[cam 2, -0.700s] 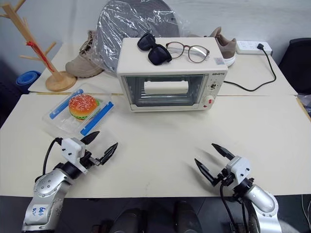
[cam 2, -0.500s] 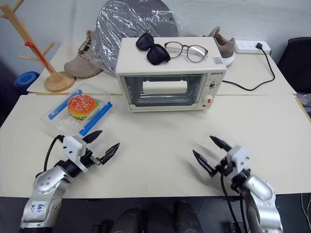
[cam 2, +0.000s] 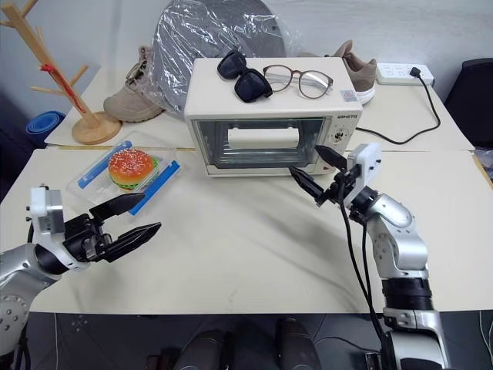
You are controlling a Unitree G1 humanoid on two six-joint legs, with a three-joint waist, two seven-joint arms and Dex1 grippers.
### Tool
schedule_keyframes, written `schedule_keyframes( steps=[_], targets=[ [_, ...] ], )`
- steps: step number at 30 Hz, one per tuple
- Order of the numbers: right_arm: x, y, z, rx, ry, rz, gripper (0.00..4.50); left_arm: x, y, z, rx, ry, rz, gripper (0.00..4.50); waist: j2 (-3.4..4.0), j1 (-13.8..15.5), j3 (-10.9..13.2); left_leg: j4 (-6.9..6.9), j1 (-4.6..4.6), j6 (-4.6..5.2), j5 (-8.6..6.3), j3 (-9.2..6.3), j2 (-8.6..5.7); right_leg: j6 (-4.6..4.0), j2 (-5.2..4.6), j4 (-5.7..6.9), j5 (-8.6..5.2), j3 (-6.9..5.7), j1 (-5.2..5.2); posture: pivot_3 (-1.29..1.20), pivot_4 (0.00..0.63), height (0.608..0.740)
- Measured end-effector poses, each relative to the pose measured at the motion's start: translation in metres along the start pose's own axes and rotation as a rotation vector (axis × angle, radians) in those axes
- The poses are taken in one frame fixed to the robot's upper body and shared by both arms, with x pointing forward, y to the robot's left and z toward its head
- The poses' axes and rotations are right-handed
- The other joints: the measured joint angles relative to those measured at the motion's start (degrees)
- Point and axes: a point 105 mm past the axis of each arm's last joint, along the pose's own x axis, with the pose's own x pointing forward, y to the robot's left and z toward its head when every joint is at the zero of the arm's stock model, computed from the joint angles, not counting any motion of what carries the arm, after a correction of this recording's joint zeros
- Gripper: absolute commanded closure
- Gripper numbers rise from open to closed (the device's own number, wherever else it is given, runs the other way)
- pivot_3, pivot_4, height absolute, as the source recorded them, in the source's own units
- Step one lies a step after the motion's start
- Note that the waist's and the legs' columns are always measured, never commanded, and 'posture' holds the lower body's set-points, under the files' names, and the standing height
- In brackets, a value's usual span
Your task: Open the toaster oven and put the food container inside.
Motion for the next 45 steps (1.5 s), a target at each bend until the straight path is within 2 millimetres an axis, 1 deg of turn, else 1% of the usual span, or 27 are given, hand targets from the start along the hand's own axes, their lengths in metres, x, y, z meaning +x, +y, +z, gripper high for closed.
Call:
schedule_keyframes(
  steps=[3,6,10,12,15,17,18,19,20,22,24,26,27,28,29,30,33,36,39,41,43,45],
  targets=[
    [0.008,0.005,0.002,0.008,-0.017,0.037,0.02,0.001,-0.001,-0.003,-0.014,-0.013,0.006,0.00,0.02,0.0,0.0,0.01,-0.02,0.00,0.00,0.02,-0.01,0.02,-0.01,0.00,0.01,0.01,-0.01,0.00,0.150,0.740],
    [0.016,0.011,0.008,0.004,-0.047,0.078,0.02,0.007,-0.006,-0.008,-0.030,-0.014,-0.006,0.00,0.02,0.0,0.0,0.02,-0.01,0.00,0.00,0.02,-0.01,0.03,0.00,0.02,0.02,0.02,-0.01,0.00,0.150,0.740],
    [0.019,0.022,0.014,-0.017,-0.077,0.129,0.02,0.009,-0.006,-0.008,-0.031,-0.022,0.003,0.00,0.03,0.0,0.0,0.02,-0.02,-0.02,0.01,0.02,-0.01,0.03,0.01,0.07,0.02,0.01,-0.04,0.00,0.150,0.740],
    [0.010,0.029,0.009,-0.033,-0.059,0.155,0.02,0.008,-0.005,-0.009,-0.027,-0.020,0.004,0.00,0.03,0.0,0.0,0.00,-0.01,-0.02,0.00,0.02,0.00,0.02,0.01,0.04,0.01,0.01,-0.03,0.00,0.150,0.740],
    [-0.007,0.044,-0.007,-0.032,0.006,0.219,0.02,0.007,-0.003,-0.011,-0.031,-0.018,0.014,0.00,0.03,0.1,0.0,-0.02,-0.03,-0.01,-0.01,0.02,-0.01,0.02,0.01,-0.02,0.01,0.01,-0.03,0.00,0.150,0.740],
    [-0.015,0.051,-0.017,-0.040,0.048,0.249,0.00,0.007,0.001,-0.011,-0.036,-0.021,0.015,0.40,0.04,-0.2,0.0,-0.02,-0.01,0.00,0.00,0.07,-0.01,0.03,0.00,0.00,0.01,0.07,-0.03,0.00,0.150,0.740],
    [-0.025,0.055,-0.024,-0.059,0.088,0.261,0.00,0.010,0.007,-0.008,-0.024,-0.035,0.014,0.61,0.04,0.0,0.0,-0.02,0.00,-0.01,0.01,0.04,-0.01,0.02,0.02,0.02,0.01,0.03,-0.03,0.00,0.150,0.740],
    [-0.029,0.058,-0.028,-0.064,0.105,0.269,0.00,0.011,0.011,-0.006,-0.017,-0.043,0.022,0.92,0.03,0.1,0.0,-0.02,0.00,-0.03,0.02,0.01,0.00,0.02,0.04,0.05,0.01,-0.01,-0.03,0.00,0.150,0.740],
    [-0.035,0.060,-0.032,-0.075,0.119,0.271,0.00,0.015,0.019,-0.001,-0.013,-0.064,0.024,1.25,0.05,0.2,0.0,-0.02,0.02,-0.05,0.04,0.01,-0.01,0.02,0.04,0.11,0.01,0.00,-0.03,0.00,0.150,0.740],
    [-0.038,0.063,-0.036,-0.094,0.129,0.279,0.00,0.023,0.029,0.012,0.003,-0.098,0.020,1.86,0.03,0.2,0.0,0.03,0.03,-0.07,0.08,0.01,-0.03,0.02,0.05,0.18,0.01,-0.01,-0.02,0.00,0.150,0.740],
    [-0.038,0.063,-0.036,-0.121,0.130,0.280,0.00,0.036,0.038,0.026,0.024,-0.122,0.008,2.49,0.03,0.2,0.0,0.06,0.03,-0.08,0.09,0.01,-0.06,0.03,0.06,0.21,0.02,-0.02,-0.02,0.00,0.150,0.740],
    [-0.039,0.063,-0.035,-0.152,0.129,0.279,0.00,0.056,0.046,0.038,0.057,-0.114,-0.014,3.14,0.03,0.2,0.0,0.06,0.02,-0.10,0.10,0.01,-0.09,0.04,0.09,0.22,0.02,-0.04,-0.02,0.00,0.150,0.740],
    [-0.039,0.063,-0.035,-0.167,0.126,0.280,0.00,0.066,0.048,0.042,0.070,-0.105,-0.033,3.42,0.03,0.3,0.0,0.06,0.01,-0.17,0.14,0.02,-0.09,0.06,0.11,0.20,0.03,-0.05,-0.02,0.00,0.150,0.740],
    [-0.039,0.063,-0.034,-0.180,0.124,0.281,0.00,0.076,0.049,0.043,0.077,-0.095,-0.053,3.74,0.03,0.2,0.0,0.05,0.00,-0.39,0.25,0.07,-0.09,0.10,0.14,0.20,0.05,-0.02,-0.02,0.00,0.150,0.740],
    [-0.039,0.062,-0.034,-0.190,0.123,0.279,0.00,0.086,0.049,0.043,0.077,-0.085,-0.074,4.06,0.03,0.2,0.0,0.05,0.00,-0.39,0.26,0.10,-0.09,0.12,0.14,0.22,0.05,0.00,-0.02,0.00,0.150,0.740],
    [-0.039,0.062,-0.034,-0.200,0.120,0.279,0.00,0.096,0.049,0.041,0.076,-0.074,-0.089,4.41,0.03,0.1,0.0,0.06,-0.02,-0.39,0.26,0.13,-0.08,0.16,0.17,0.22,0.08,0.01,-0.02,0.00,0.150,0.740],
    [-0.041,0.061,-0.034,-0.222,0.119,0.271,0.00,0.124,0.051,0.026,0.065,-0.035,-0.112,4.46,0.02,0.2,0.0,0.09,-0.10,-0.37,0.26,0.15,-0.09,0.23,0.19,0.18,0.11,0.02,-0.03,0.00,0.150,0.740],
    [-0.049,0.057,-0.037,-0.208,0.132,0.215,0.00,0.138,0.042,0.016,0.082,-0.005,-0.149,4.46,0.02,0.2,0.0,0.08,-0.13,-0.37,0.26,0.15,-0.04,0.24,0.21,0.12,0.10,0.03,-0.04,0.00,0.150,0.740],
    [-0.066,0.057,-0.043,-0.179,0.168,0.152,0.00,0.137,0.029,0.000,0.089,0.039,-0.204,4.46,0.02,0.2,0.0,0.06,-0.17,-0.37,0.26,0.15,-0.04,0.25,0.20,0.08,0.10,0.06,-0.06,0.00,0.150,0.740],
    [-0.087,0.058,-0.045,-0.162,0.203,0.105,0.00,0.133,0.018,-0.021,0.081,0.103,-0.241,4.46,0.02,0.4,0.0,0.06,-0.16,-0.37,0.26,0.15,-0.04,0.25,0.17,0.06,0.10,0.06,-0.04,0.00,0.150,0.740],
    [-0.106,0.057,-0.046,-0.134,0.217,0.042,0.00,0.131,0.014,-0.039,0.073,0.148,-0.241,4.46,0.02,0.5,0.0,0.09,-0.15,-0.34,0.27,0.14,-0.07,0.26,0.13,0.04,0.10,0.07,-0.01,0.00,0.150,0.740],
    [-0.127,0.051,-0.044,-0.086,0.205,-0.083,0.00,0.130,0.015,-0.048,0.070,0.167,-0.202,4.46,0.00,0.6,0.1,0.12,-0.05,-0.29,0.26,0.11,-0.09,0.33,0.08,-0.06,0.15,0.11,0.06,0.00,0.150,0.740]
  ],
)
